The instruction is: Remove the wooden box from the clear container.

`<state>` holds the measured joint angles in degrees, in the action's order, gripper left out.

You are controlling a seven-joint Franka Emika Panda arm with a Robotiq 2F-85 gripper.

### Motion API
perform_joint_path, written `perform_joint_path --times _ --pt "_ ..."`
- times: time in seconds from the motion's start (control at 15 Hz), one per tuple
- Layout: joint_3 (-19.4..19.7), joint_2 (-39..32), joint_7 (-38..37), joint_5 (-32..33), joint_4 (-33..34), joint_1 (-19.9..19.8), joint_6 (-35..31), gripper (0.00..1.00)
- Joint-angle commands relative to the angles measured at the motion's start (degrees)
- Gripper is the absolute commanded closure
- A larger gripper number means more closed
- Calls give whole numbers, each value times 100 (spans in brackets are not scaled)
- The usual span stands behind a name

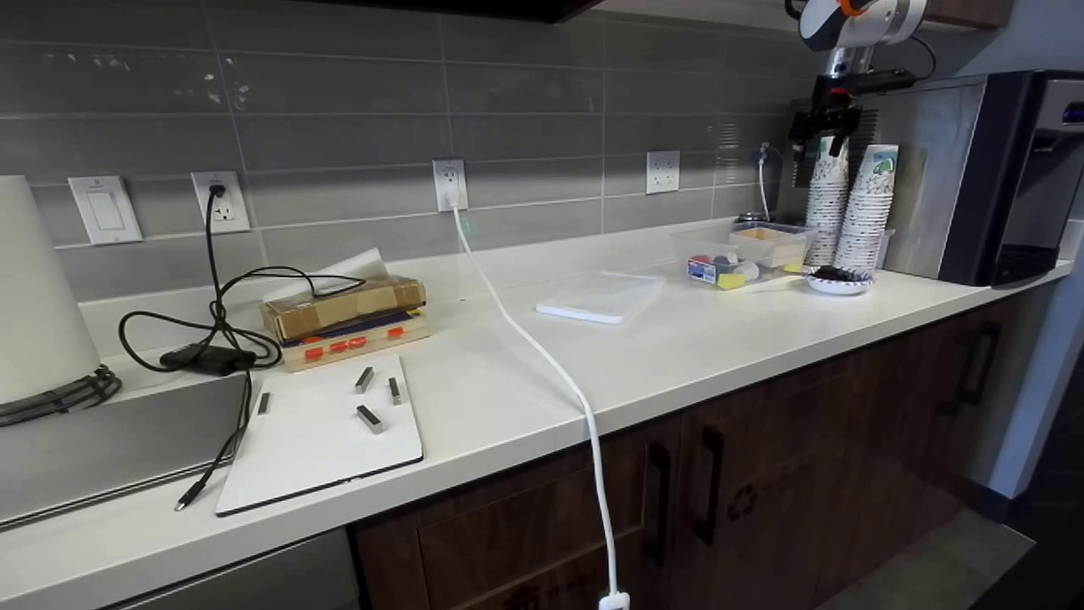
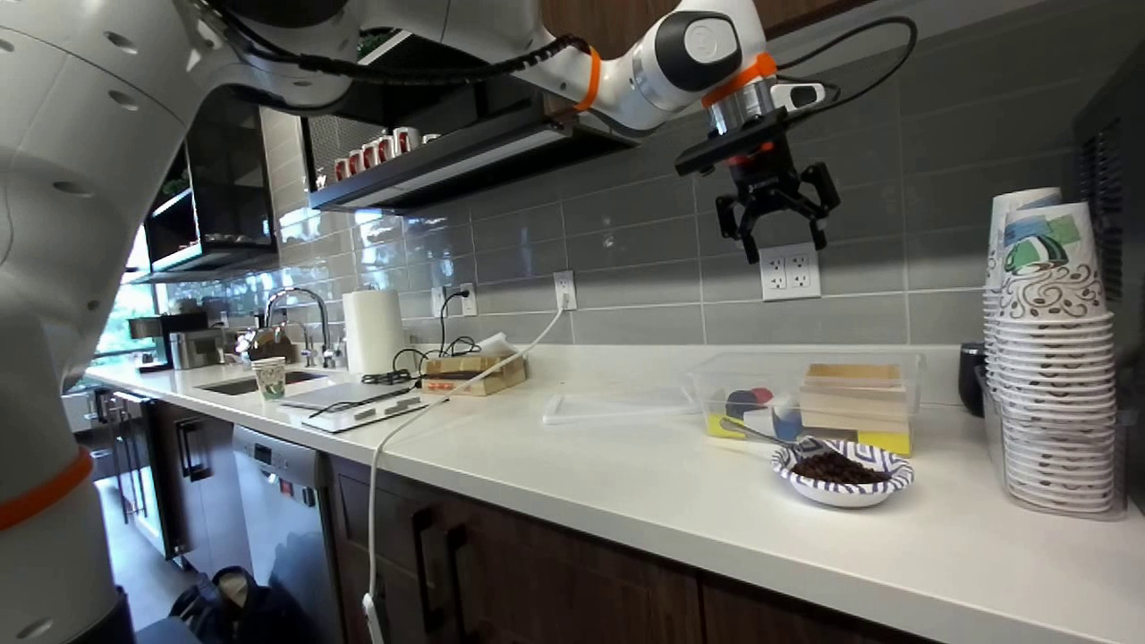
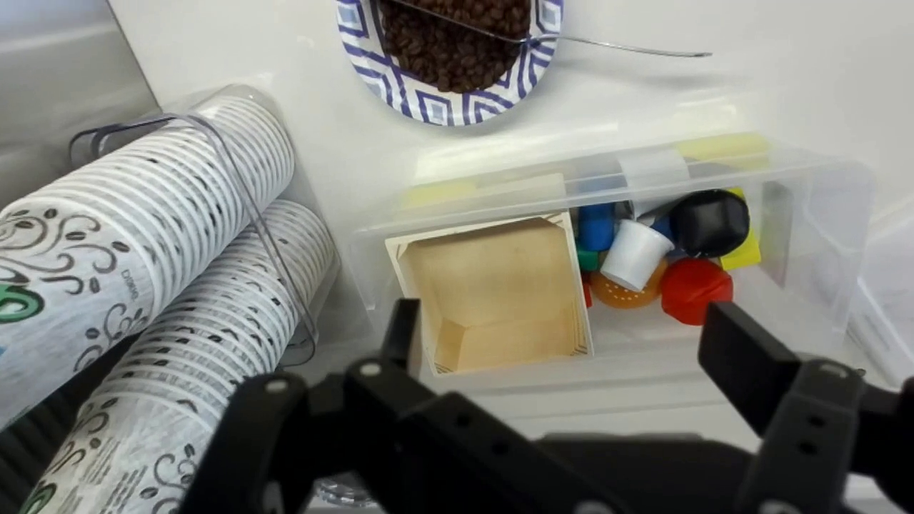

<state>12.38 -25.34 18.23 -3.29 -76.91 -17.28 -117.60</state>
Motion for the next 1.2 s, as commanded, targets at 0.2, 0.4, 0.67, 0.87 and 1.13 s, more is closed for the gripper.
perform_joint_path --times 0.2,0.4,0.67,0.87,1.13 --pt "-240 -379 -33 -139 356 -150 292 0" --pt "-261 -407 -33 -155 450 -171 342 0" --pt "-264 -408 -33 -165 471 -182 362 0" --pt "-347 -623 -51 -103 718 -267 416 0" --pt "-395 -1072 117 -59 1198 -334 562 0"
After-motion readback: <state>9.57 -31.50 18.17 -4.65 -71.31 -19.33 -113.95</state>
